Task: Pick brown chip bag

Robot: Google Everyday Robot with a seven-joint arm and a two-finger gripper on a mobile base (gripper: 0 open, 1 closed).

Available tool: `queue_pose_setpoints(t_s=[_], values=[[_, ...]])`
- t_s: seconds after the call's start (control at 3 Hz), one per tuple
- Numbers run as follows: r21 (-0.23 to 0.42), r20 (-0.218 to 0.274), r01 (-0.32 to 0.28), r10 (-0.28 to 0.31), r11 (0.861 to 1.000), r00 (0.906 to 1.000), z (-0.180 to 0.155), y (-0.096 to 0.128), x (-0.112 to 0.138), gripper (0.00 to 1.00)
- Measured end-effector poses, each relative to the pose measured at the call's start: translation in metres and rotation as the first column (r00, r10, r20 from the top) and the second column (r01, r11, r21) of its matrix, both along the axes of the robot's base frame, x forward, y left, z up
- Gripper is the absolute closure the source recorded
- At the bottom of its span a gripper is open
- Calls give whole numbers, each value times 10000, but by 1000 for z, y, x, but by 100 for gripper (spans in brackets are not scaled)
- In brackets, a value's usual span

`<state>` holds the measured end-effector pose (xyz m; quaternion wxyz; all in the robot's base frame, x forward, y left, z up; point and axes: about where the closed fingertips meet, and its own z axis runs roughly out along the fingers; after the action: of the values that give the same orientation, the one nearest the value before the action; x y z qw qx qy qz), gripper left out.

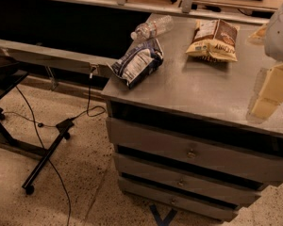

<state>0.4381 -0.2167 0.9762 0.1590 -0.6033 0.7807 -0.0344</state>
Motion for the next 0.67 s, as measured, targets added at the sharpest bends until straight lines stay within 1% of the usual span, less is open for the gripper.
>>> queue_pose_setpoints(t_s=[0.33, 0.67], values=[[0, 2, 0, 0, 10000, 10000, 0, 0, 0, 0], [434, 453, 247, -267, 9988, 9986, 14, -6, 16, 0]])
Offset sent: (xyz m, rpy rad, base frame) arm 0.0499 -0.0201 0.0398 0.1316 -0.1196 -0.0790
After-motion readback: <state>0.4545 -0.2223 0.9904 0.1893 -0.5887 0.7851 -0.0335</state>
